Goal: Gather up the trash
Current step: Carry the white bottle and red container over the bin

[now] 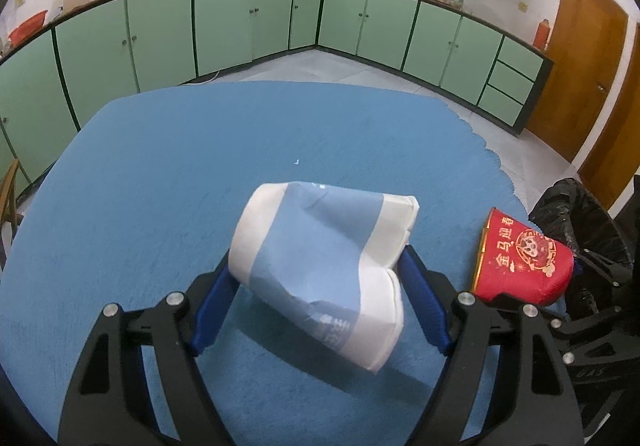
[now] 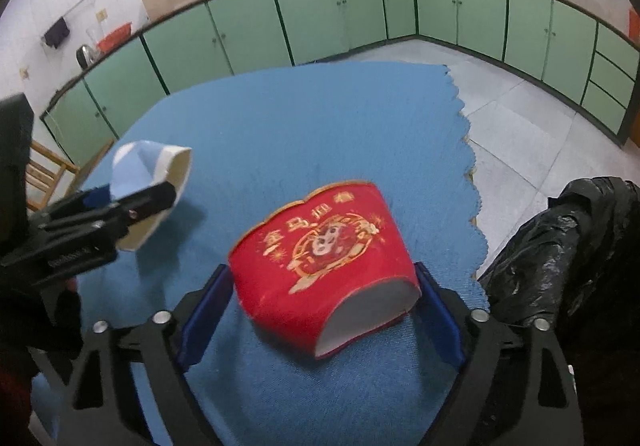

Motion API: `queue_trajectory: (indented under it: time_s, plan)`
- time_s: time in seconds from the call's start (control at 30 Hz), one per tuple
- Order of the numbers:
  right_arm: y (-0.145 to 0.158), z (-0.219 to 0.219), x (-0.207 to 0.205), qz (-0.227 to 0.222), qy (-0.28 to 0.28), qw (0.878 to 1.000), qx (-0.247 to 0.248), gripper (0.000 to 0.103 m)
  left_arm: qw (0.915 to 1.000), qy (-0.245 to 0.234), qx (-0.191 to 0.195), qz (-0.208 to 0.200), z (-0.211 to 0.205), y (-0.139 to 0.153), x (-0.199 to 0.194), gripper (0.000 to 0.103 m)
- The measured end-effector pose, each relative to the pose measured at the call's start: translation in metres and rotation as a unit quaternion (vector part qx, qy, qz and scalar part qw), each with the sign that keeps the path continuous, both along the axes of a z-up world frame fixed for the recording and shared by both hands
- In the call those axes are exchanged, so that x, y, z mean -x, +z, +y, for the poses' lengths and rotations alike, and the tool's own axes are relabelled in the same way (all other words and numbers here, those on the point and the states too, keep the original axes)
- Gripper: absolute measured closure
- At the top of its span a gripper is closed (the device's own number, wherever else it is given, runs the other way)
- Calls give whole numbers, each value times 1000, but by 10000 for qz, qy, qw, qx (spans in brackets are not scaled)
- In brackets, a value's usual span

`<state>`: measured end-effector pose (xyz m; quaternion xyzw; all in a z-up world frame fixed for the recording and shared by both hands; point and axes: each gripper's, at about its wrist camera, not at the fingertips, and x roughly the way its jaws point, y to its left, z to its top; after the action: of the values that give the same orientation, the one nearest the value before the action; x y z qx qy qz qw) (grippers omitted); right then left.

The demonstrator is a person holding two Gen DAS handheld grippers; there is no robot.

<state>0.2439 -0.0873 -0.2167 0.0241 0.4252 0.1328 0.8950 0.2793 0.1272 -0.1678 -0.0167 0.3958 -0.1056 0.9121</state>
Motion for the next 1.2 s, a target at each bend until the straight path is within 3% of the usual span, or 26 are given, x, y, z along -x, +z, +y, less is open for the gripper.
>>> queue_trajectory:
  time_s: [0.1, 0.3, 0.87, 1.2]
  plan:
    - [-1, 6, -3, -17, 62, 9998, 209, 12, 10000, 20, 13, 8, 1, -1, -1, 27]
    - [2, 11, -3, -123, 106, 9991, 387, 21, 10000, 40, -2, -22, 1, -1, 1, 27]
    - [64, -10, 27, -837, -86, 9958, -373, 24, 9994, 48, -45, -349, -1, 31, 33, 27]
    - [101, -39, 65, -1266, -334, 9903, -471, 24, 9975, -198, 36, -677, -34, 66, 59, 27]
